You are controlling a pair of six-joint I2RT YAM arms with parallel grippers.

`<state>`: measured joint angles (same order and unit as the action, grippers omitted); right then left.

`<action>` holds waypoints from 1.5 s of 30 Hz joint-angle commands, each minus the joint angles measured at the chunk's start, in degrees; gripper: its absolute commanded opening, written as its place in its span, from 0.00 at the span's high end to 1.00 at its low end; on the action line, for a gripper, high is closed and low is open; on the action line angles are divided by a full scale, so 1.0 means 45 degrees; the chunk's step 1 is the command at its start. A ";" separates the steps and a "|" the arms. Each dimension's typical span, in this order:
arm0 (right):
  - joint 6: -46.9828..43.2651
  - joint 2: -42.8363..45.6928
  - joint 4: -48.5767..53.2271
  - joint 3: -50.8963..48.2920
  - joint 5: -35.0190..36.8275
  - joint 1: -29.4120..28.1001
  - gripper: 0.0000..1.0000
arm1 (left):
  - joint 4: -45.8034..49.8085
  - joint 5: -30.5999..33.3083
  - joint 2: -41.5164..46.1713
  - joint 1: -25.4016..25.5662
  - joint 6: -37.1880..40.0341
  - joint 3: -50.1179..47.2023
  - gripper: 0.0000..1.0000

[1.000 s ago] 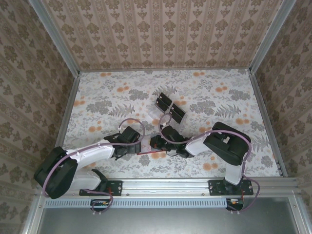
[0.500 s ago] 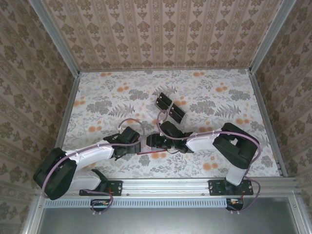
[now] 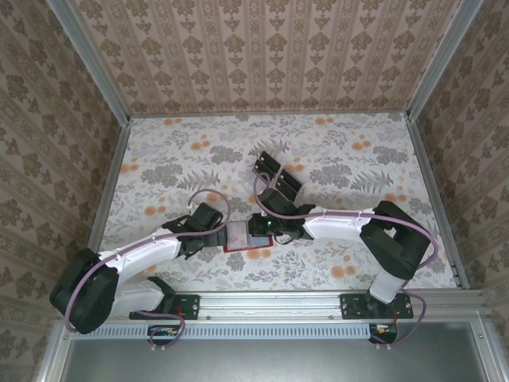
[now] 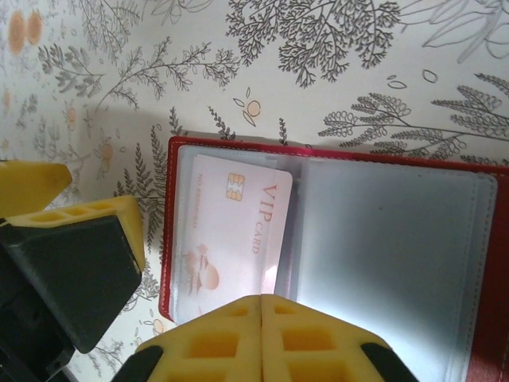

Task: Put the credit cards into the card holder
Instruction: Insert the credit card into the card slot.

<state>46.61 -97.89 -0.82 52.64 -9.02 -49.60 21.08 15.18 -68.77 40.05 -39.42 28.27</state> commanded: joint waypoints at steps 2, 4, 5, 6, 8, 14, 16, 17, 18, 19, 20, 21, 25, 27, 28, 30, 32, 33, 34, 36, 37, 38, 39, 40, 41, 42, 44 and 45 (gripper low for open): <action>-0.0299 -0.0699 0.0806 0.0667 0.0148 -0.0171 0.97 | 0.0230 -0.0033 -0.0452 -0.0152 0.0224 0.0226 0.00; -0.0337 -0.0928 0.0872 0.0856 0.0121 -0.0205 0.98 | 0.0190 -0.0042 -0.0608 -0.0168 0.0259 0.0241 0.00; -0.0375 -0.1049 0.0969 0.0930 0.0160 -0.0220 0.98 | 0.0152 -0.0050 -0.0672 -0.0174 0.0264 0.0208 0.00; -0.0397 -0.1172 0.1015 0.1007 0.0176 -0.0212 0.98 | 0.0103 -0.0036 -0.0741 -0.0190 0.0281 0.0210 0.00; -0.0450 -0.1337 0.1085 0.1101 0.0244 -0.0225 0.99 | 0.0014 -0.0085 -0.0874 -0.0190 0.0290 0.0167 0.00; -0.0514 -0.1831 0.1217 0.1441 0.0177 -0.0240 0.99 | -0.0341 -0.0240 -0.1244 -0.0190 0.0283 0.0104 0.00; -0.0534 -0.1946 0.1271 0.1557 0.0147 -0.0256 0.99 | -0.0474 -0.0314 -0.1367 -0.0193 0.0307 0.0098 0.00; -0.0555 -0.1965 0.1285 0.1609 0.0128 -0.0247 0.99 | -0.0524 -0.0342 -0.1442 -0.0193 0.0303 0.0099 0.00; -0.0563 -0.1994 0.1308 0.1666 0.0107 -0.0272 0.99 | -0.0580 -0.0374 -0.1508 -0.0190 0.0328 0.0104 0.00; -0.0574 -0.2036 0.1344 0.1713 0.0103 -0.0295 0.99 | -0.0647 -0.0401 -0.1575 -0.0190 0.0341 0.0103 0.00; -0.0593 -0.2074 0.1404 0.1791 0.0108 -0.0308 0.99 | -0.0708 -0.0431 -0.1648 -0.0192 0.0342 0.0104 0.00; -0.0611 -0.2114 0.1432 0.1851 0.0094 -0.0330 0.99 | -0.0755 -0.0451 -0.1733 -0.0191 0.0360 0.0114 0.00; -0.0614 -0.2282 0.1470 0.2060 0.0006 -0.0404 0.99 | -0.0939 -0.0558 -0.2012 -0.0195 0.0404 0.0122 0.00; -0.0612 -0.2339 0.1461 0.2156 -0.0027 -0.0442 0.99 | -0.1049 -0.0628 -0.2114 -0.0193 0.0420 0.0113 0.00; -0.0612 -0.2382 0.1476 0.2205 -0.0042 -0.0488 0.99 | -0.1099 -0.0666 -0.2153 -0.0197 0.0425 0.0120 0.00; -0.0592 -0.2473 0.1472 0.2312 -0.0062 -0.0505 0.99 | -0.1186 -0.0707 -0.2193 -0.0205 0.0448 0.0104 0.00; -0.0573 -0.2524 0.1455 0.2418 -0.0086 -0.0558 0.99 | -0.1272 -0.0736 -0.2217 -0.0198 0.0472 0.0080 0.00; -0.0554 -0.2560 0.1461 0.2486 -0.0106 -0.0578 0.99 | -0.1277 -0.0754 -0.2217 -0.0190 0.0488 0.0088 0.00; -0.0542 -0.2594 0.1471 0.2546 -0.0124 -0.0600 1.00 | -0.1312 -0.0773 -0.2217 -0.0190 0.0493 0.0094 0.00; -0.0516 -0.2698 0.1447 0.2656 -0.0184 -0.0652 0.99 | -0.1345 -0.0814 -0.2217 -0.0190 0.0509 0.0063 0.00; -0.0504 -0.2761 0.1412 0.2709 -0.0230 -0.0676 0.99 | -0.1364 -0.0833 -0.2217 -0.0200 0.0517 0.0065 0.00; -0.0475 -0.2832 0.1401 0.2770 -0.0280 -0.0713 0.99 | -0.1387 -0.0854 -0.2217 -0.0192 0.0519 0.0065 0.00; -0.0475 -0.2893 0.1407 0.2827 -0.0297 -0.0741 0.99 | -0.1408 -0.0873 -0.2216 -0.0204 0.0518 0.0060 0.00; -0.0456 -0.2965 0.1401 0.2889 -0.0339 -0.0754 0.99 | -0.1422 -0.0906 -0.2217 -0.0200 0.0518 0.0055 0.00; -0.0446 -0.3027 0.1425 0.2935 -0.0397 -0.0792 0.99 | -0.1423 -0.0922 -0.2216 -0.0191 0.0537 0.0071 0.00; -0.0436 -0.3071 0.1411 0.2968 -0.0433 -0.0804 0.99 | -0.1423 -0.0950 -0.2198 -0.0190 0.0549 0.0065 0.00; -0.0406 -0.3159 0.1392 0.3023 -0.0530 -0.0831 0.99 | -0.1390 -0.0971 -0.2140 -0.0190 0.0569 0.0101 0.00; -0.0385 -0.3154 0.1383 0.3030 -0.0553 -0.0839 0.99 | -0.1348 -0.0965 -0.2095 -0.0190 0.0567 0.0136 0.00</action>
<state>44.91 -110.13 6.55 64.58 -8.97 -51.55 21.02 15.16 -75.29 39.64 -38.74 30.02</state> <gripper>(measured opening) 0.058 0.997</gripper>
